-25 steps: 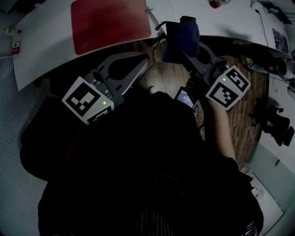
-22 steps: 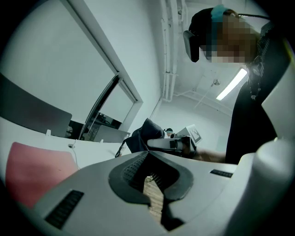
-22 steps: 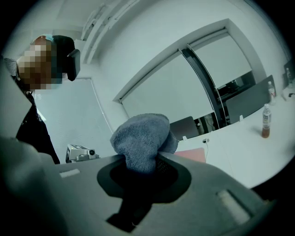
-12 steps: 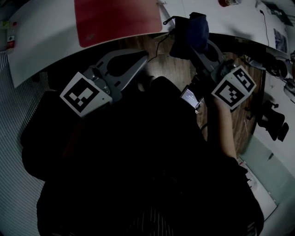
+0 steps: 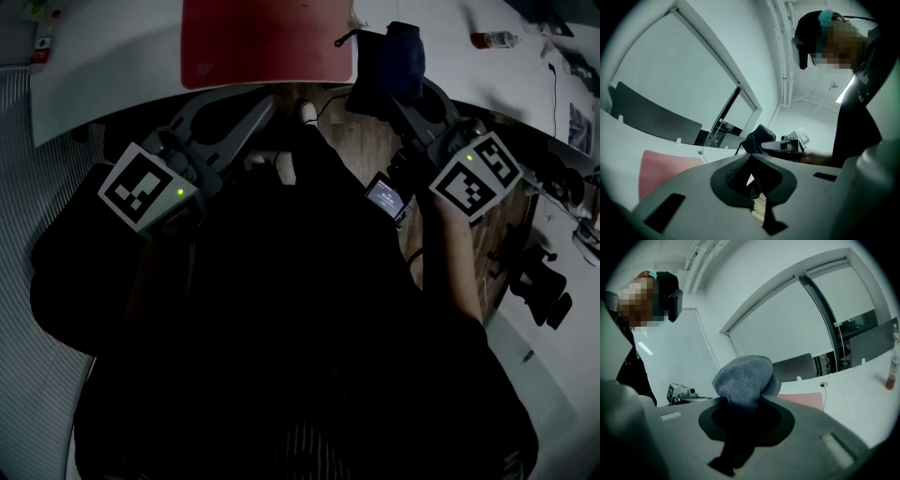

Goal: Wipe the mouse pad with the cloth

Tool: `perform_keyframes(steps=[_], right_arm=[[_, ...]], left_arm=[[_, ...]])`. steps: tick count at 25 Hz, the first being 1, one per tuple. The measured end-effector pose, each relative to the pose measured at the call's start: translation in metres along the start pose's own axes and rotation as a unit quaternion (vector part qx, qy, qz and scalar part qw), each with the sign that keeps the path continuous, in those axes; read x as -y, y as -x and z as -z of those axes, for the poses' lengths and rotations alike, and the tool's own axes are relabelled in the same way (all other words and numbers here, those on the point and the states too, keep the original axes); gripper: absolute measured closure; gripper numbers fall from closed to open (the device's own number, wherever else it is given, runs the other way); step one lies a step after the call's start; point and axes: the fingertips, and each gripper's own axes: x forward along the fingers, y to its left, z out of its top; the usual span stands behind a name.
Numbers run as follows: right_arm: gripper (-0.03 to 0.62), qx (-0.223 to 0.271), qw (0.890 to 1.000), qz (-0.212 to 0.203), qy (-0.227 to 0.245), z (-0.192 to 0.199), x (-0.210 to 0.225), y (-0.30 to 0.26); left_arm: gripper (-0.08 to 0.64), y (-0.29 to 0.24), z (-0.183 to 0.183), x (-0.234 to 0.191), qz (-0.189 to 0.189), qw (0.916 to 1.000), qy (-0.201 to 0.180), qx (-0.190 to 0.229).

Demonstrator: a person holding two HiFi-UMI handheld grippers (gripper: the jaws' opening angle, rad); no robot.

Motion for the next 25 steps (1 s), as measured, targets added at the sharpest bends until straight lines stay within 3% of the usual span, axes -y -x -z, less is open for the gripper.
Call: perform_keyframes(steps=[6, 12, 18, 25], right_arm=[[0.522, 0.020, 0.998, -0.057, -0.007, -0.031, 0.029, -0.028], [0.522, 0.017, 0.995, -0.097, -0.014, -0.053, 0.070, -0.036], [0.522, 0.019, 0.992, -0.126, -0.011, -0.080, 0.122, -0.016], [0.522, 0.025, 0.988, -0.153, -0.025, -0.096, 0.173, -0.003]], left_arm=[[0.552, -0.013, -0.008, -0.021, -0.050, 0.9987, 0.005, 0.003], [0.552, -0.071, -0.027, -0.038, -0.082, 0.9946, -0.057, -0.030], [0.552, -0.136, -0.037, -0.040, -0.071, 0.9964, -0.032, -0.035], [0.552, -0.192, -0.041, -0.039, -0.084, 0.9947, -0.018, -0.057]])
